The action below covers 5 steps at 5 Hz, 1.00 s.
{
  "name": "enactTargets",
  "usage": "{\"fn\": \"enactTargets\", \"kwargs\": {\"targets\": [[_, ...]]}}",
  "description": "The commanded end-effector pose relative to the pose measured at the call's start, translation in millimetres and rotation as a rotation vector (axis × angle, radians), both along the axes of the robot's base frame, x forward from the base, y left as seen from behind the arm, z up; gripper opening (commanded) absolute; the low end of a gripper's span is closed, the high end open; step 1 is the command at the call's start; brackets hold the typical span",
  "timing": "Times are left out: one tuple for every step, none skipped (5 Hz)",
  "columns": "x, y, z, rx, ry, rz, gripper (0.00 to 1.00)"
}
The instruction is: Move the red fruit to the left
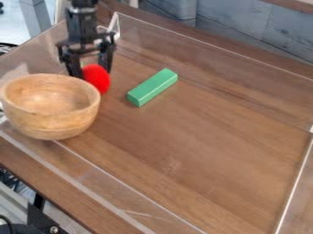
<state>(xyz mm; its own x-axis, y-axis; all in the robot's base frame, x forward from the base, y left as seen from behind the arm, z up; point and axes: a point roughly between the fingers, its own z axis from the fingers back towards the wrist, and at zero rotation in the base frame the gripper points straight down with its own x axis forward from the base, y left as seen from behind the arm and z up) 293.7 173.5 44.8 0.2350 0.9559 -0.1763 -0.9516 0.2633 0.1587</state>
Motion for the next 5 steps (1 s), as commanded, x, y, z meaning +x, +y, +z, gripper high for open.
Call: {"fn": "enactTargets", "kwargs": {"targets": [[2.8,12.5,45.8,0.045,-0.094,0.004,1.00],[-1.5,16.6,51.9,0.050,-0.095,0.004,1.00],[-2.0,22.9,48.9,0.050,-0.097,-0.019,1.00],[-1.8,28.7,47.8,0.046,-0.099,-0.044,1.00],[0.7,35.9,49.3,0.030,-0.108,-0.170,1.00]]}}
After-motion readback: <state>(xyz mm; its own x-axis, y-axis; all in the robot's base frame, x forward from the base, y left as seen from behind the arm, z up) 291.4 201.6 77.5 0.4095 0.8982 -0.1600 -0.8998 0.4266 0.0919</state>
